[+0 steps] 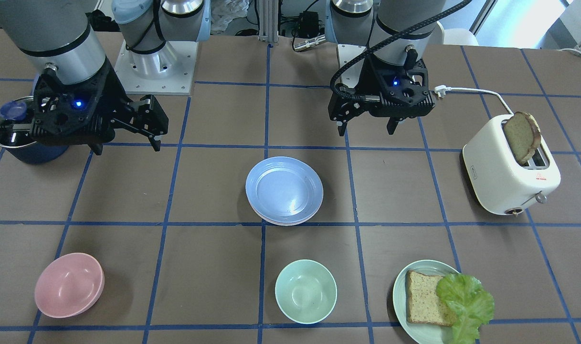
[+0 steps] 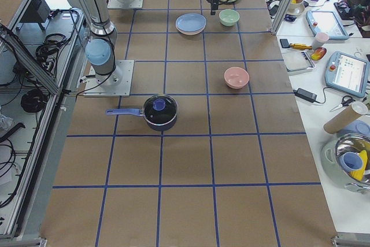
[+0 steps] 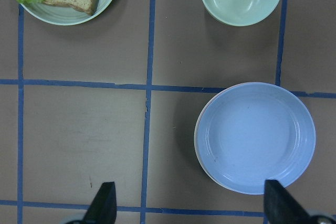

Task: Stack three plates with pink and blue
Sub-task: 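Open the right gripper and lift it back toward the pink bowl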

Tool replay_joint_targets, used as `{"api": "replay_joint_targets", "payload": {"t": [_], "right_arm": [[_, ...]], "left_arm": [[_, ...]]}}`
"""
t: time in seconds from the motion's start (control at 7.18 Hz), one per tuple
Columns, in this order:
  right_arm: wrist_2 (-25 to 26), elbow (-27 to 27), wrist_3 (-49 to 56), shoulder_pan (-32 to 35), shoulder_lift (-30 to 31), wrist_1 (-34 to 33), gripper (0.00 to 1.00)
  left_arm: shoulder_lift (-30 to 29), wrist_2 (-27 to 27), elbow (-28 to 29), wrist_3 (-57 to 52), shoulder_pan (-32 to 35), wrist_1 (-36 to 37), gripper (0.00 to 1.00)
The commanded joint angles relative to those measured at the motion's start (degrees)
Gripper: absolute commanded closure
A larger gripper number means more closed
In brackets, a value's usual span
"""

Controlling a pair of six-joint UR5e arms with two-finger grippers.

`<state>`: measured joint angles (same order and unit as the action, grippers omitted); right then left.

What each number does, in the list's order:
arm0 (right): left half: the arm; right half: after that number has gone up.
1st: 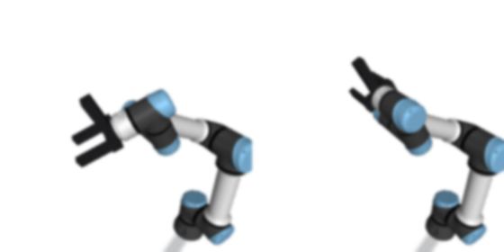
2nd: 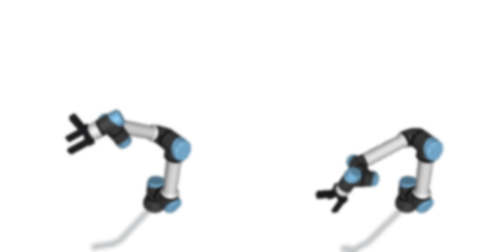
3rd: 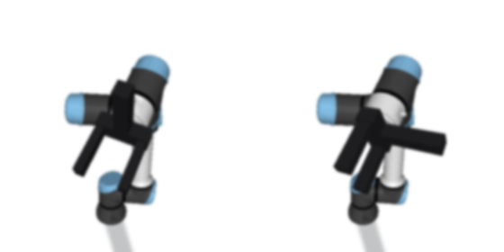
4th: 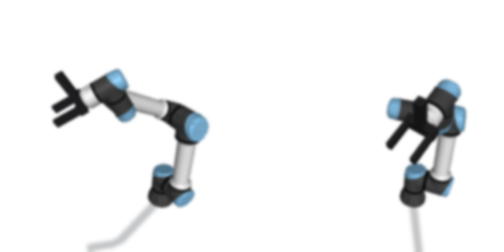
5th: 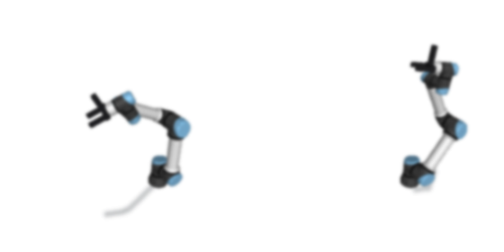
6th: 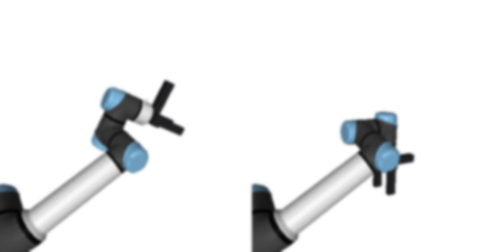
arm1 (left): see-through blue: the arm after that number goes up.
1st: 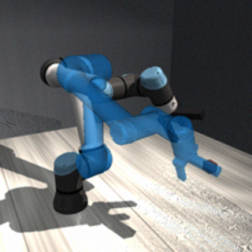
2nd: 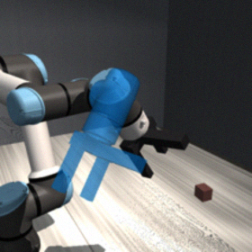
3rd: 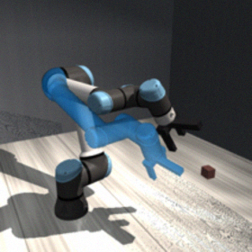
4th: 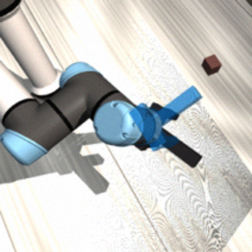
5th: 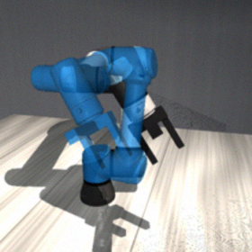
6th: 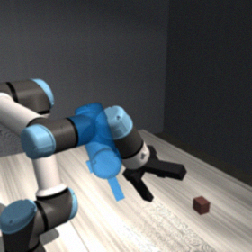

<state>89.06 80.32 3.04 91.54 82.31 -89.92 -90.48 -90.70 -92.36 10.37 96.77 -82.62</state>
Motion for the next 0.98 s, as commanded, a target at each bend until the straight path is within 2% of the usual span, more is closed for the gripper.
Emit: {"api": "replay_joint_targets", "payload": {"t": [0.0,0.84], "right_arm": [[3.3,0.27,0.12,-0.31,0.04,1.14,0.0],[3.05,0.27,0.74,-0.4,-0.05,1.15,0.0]], "left_arm": [[0.04,0.0,-0.01,0.0,-0.01,0.0,0.0],[-0.05,0.35,0.08,-0.09,-0.36,0.0,0.0]]}}
